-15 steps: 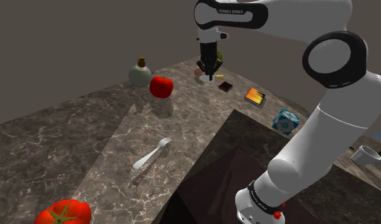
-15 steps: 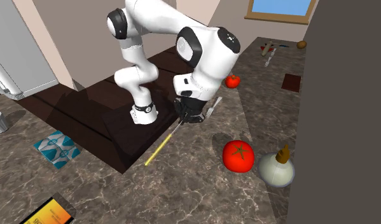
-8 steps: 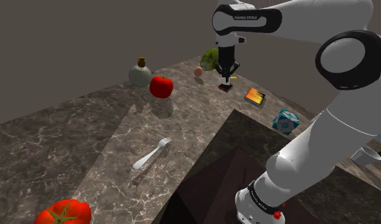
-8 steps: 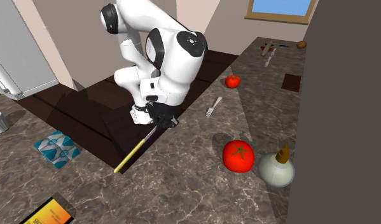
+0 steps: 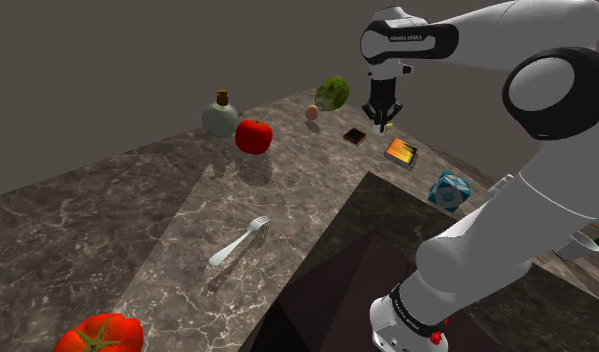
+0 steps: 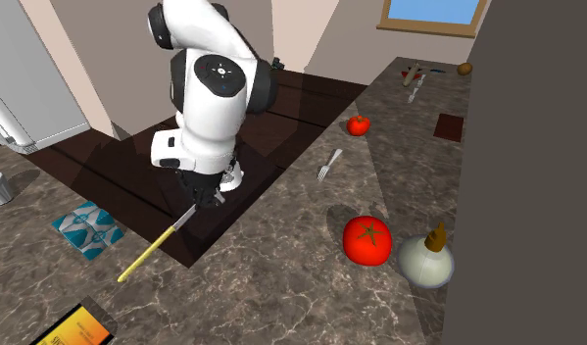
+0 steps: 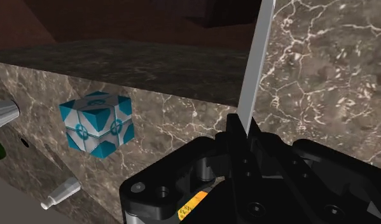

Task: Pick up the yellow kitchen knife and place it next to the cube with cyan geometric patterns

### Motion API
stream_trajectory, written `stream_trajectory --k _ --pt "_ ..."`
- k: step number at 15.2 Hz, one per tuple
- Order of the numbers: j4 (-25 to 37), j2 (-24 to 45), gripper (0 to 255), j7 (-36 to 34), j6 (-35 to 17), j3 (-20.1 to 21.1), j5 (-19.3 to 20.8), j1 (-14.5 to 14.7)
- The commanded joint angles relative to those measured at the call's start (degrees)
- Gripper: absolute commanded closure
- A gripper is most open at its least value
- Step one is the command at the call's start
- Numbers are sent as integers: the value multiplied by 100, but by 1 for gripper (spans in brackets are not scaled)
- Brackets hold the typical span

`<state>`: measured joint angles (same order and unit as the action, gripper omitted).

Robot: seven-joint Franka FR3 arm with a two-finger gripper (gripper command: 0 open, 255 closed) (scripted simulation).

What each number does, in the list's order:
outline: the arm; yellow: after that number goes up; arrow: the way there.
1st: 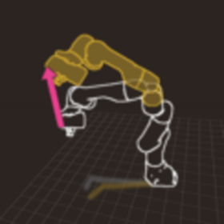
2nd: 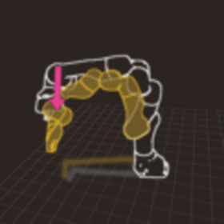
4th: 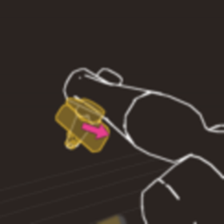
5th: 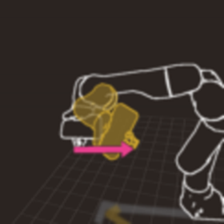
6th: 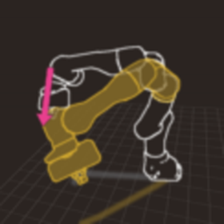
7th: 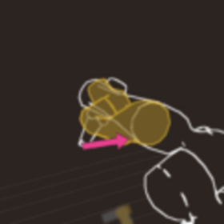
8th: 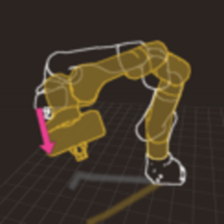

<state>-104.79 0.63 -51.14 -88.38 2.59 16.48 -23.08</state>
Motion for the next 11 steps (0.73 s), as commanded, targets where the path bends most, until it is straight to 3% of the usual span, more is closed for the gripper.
stream_trajectory --k 1,11 --pt "-32 -18 255 261 -93 -138 80 -141" --pt "193 236 255 1498 -549 -809 387 -832"
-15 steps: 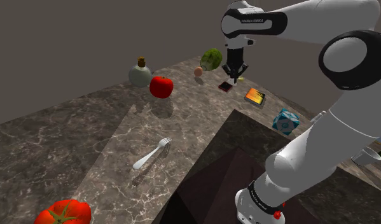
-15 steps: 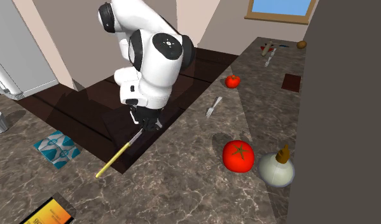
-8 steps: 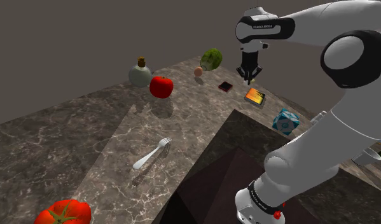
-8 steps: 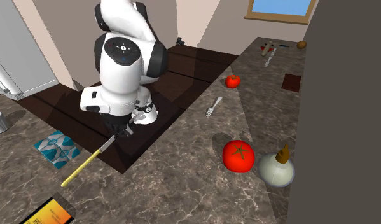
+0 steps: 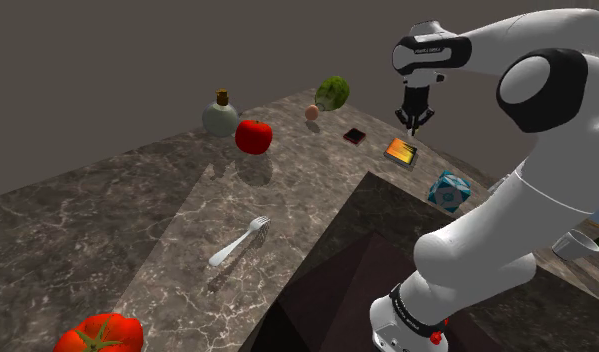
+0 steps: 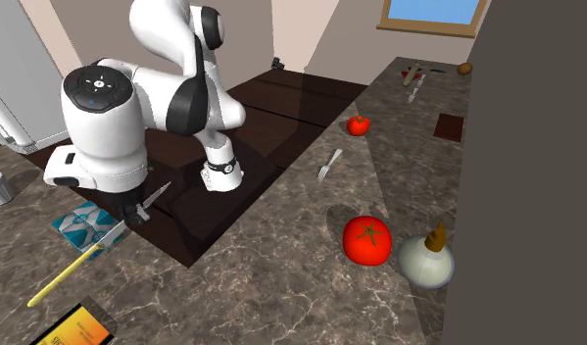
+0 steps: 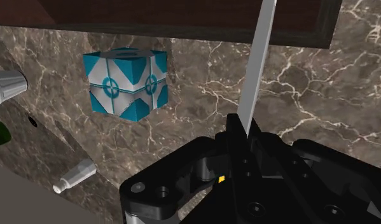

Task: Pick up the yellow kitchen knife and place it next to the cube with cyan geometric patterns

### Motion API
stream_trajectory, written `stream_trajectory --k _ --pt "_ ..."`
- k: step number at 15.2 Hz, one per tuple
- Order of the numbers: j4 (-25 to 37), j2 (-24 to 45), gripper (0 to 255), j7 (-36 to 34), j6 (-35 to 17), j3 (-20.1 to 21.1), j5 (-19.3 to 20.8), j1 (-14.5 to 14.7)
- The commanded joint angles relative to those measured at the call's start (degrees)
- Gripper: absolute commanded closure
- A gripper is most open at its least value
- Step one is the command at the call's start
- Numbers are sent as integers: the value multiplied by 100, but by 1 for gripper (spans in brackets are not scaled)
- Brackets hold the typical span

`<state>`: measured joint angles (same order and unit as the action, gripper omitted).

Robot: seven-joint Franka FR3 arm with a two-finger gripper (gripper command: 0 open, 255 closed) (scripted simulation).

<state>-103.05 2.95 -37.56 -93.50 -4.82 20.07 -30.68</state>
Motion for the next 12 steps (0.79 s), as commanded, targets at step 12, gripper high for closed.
stream_trajectory --k 12 --pt "1232 1041 255 1656 -426 -748 24 -959"
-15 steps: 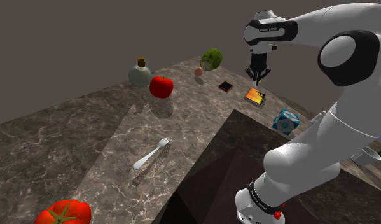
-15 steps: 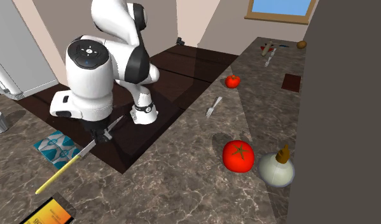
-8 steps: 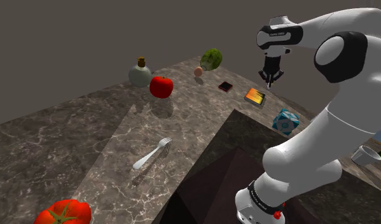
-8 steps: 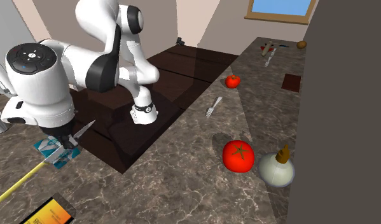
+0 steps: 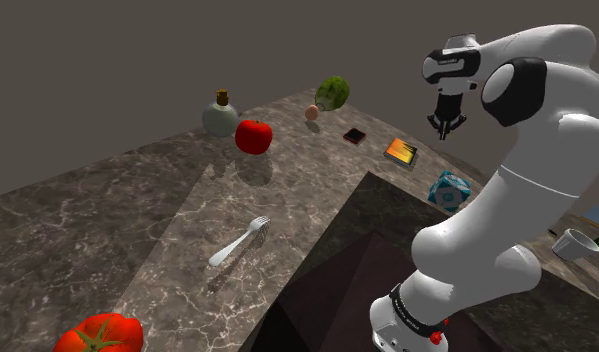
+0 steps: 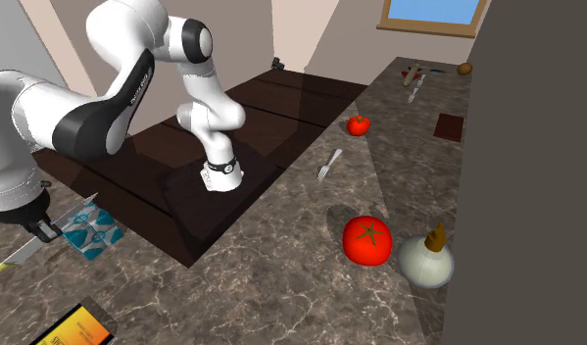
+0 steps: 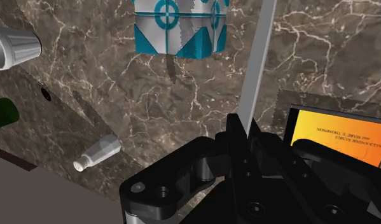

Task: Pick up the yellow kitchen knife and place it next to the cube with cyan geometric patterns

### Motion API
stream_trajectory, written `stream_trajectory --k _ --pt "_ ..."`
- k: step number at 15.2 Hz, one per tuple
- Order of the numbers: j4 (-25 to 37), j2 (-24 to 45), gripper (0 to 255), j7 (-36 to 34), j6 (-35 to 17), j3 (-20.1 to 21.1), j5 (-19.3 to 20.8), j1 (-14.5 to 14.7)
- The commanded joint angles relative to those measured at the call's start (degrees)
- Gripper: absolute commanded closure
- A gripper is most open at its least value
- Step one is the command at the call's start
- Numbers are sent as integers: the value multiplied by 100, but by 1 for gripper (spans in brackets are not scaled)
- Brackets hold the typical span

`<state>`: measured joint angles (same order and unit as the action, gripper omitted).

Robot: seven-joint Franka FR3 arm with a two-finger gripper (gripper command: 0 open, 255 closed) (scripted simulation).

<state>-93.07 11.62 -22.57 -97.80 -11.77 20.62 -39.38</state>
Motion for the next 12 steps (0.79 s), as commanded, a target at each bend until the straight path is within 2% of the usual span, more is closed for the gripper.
stream_trajectory --k 1,7,12 --pt "390 298 255 286 -10 -98 -57 -169" --pt "1572 1184 255 1062 20 -310 -285 -716" --pt "3070 2195 255 1712 301 -400 -565 -1273"
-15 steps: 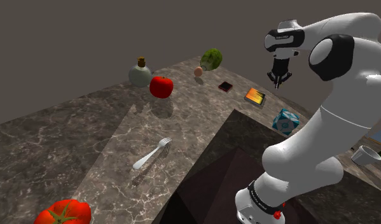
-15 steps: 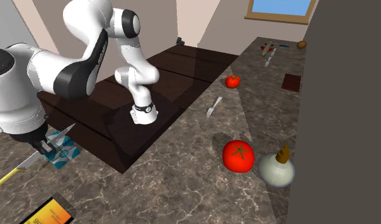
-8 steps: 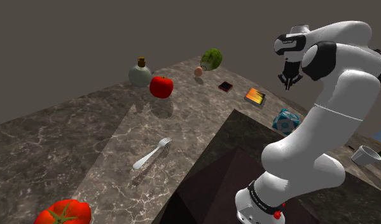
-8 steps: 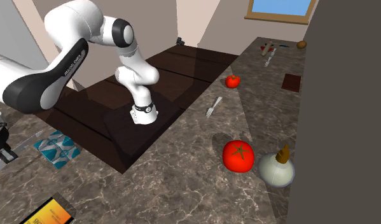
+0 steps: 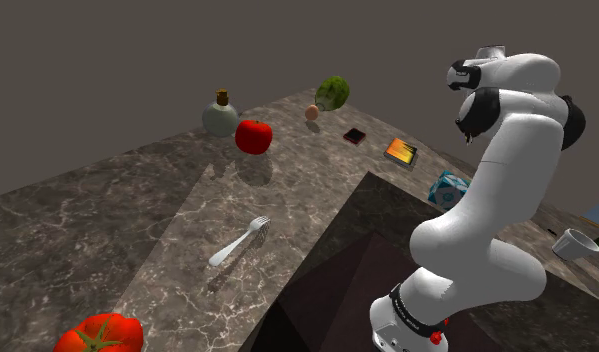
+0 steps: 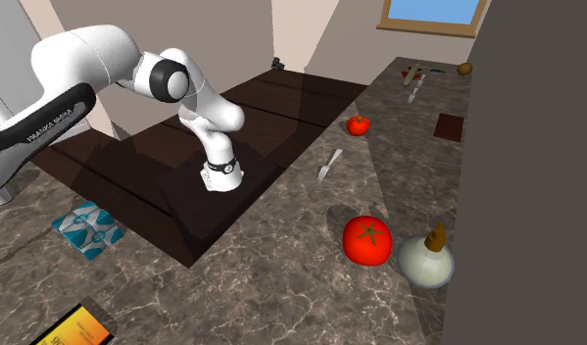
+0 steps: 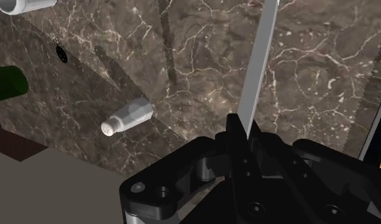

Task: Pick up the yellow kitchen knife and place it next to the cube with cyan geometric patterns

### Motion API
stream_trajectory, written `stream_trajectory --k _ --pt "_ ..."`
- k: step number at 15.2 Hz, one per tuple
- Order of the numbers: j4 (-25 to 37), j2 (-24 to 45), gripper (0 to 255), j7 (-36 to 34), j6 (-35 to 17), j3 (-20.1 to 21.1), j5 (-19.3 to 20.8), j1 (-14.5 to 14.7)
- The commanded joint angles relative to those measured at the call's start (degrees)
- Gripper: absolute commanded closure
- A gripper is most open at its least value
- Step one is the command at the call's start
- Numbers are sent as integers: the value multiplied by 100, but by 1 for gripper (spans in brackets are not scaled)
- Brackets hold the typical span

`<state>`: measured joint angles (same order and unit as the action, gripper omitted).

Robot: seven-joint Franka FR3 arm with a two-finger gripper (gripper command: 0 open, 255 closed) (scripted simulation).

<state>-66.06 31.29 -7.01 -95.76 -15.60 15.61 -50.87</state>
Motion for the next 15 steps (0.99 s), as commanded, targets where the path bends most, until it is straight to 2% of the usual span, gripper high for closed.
stream_trajectory --k 1,3,15 --pt "779 487 255 288 207 -23 -128 -256" --pt "1490 923 255 482 424 -23 -227 -463" --pt "219 709 255 154 -576 -8 -142 -365"
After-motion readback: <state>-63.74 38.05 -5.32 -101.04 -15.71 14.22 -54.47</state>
